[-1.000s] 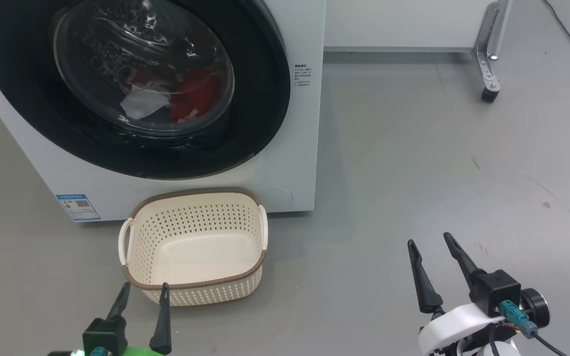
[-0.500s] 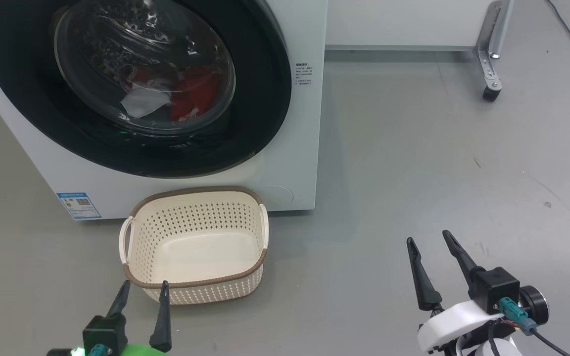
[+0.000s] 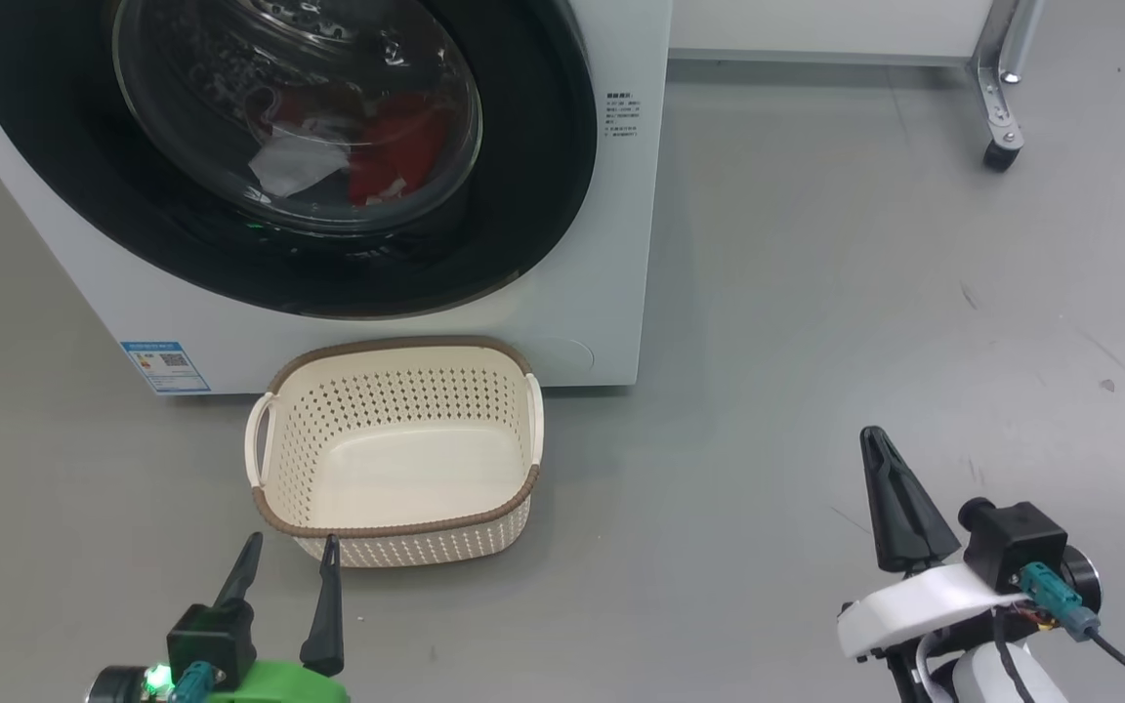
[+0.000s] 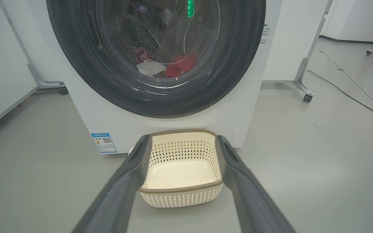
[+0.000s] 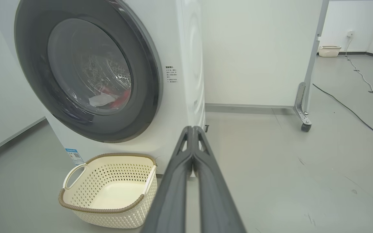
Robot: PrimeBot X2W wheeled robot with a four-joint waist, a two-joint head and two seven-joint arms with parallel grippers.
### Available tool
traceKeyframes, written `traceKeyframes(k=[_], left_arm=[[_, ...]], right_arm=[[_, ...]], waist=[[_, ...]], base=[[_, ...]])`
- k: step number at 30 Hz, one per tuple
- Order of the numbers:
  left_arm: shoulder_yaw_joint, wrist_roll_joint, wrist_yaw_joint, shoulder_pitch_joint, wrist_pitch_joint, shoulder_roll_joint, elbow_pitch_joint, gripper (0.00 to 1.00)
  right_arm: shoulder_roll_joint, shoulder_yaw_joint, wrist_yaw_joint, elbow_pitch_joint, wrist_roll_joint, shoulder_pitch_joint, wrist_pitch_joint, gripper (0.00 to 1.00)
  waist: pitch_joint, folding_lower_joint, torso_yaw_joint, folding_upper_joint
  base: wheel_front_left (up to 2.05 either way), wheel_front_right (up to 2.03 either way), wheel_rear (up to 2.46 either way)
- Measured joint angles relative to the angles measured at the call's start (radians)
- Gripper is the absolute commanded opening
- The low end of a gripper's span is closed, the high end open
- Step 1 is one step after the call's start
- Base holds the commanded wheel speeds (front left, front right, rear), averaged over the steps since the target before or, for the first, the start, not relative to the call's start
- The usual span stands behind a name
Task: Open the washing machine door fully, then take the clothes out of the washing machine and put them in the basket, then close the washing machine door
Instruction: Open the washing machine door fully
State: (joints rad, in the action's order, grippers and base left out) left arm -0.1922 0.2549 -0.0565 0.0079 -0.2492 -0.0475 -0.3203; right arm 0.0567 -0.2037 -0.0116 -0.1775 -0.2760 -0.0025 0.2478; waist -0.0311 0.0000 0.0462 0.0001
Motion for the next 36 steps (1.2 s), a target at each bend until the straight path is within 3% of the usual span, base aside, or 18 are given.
traceKeyframes(k=[11, 17, 27, 36], left_arm=[[-0.016, 0.0, 0.015, -0.073, 0.0, 0.002, 0.021, 1.0], [-0.022, 0.007, 0.024, -0.119, 0.0, 0.004, 0.038, 1.0], [-0.039, 0.041, 0.035, -0.189, 0.0, 0.007, 0.065, 1.0], [-0.072, 0.08, 0.045, -0.241, 0.0, 0.011, 0.067, 1.0]], right_arm=[[0.003, 0.039, 0.037, 0.046, -0.068, -0.166, -0.016, 0.0], [0.003, 0.096, 0.072, 0.064, -0.195, -0.274, -0.073, 0.0], [0.004, 0.226, 0.071, 0.072, -0.45, -0.5, -0.211, 0.0], [0.005, 0.249, 0.043, 0.058, -0.557, -0.68, -0.336, 0.0]], waist=[[-0.098, 0.0, 0.039, 0.0], [-0.158, 0.0, 0.072, 0.0], [-0.272, 0.0, 0.125, 0.0], [-0.367, 0.0, 0.166, 0.0]], base=[[0.0, 0.0, 0.0], [0.0, 0.0, 0.0], [0.0, 0.0, 0.0], [0.0, 0.0, 0.0]])
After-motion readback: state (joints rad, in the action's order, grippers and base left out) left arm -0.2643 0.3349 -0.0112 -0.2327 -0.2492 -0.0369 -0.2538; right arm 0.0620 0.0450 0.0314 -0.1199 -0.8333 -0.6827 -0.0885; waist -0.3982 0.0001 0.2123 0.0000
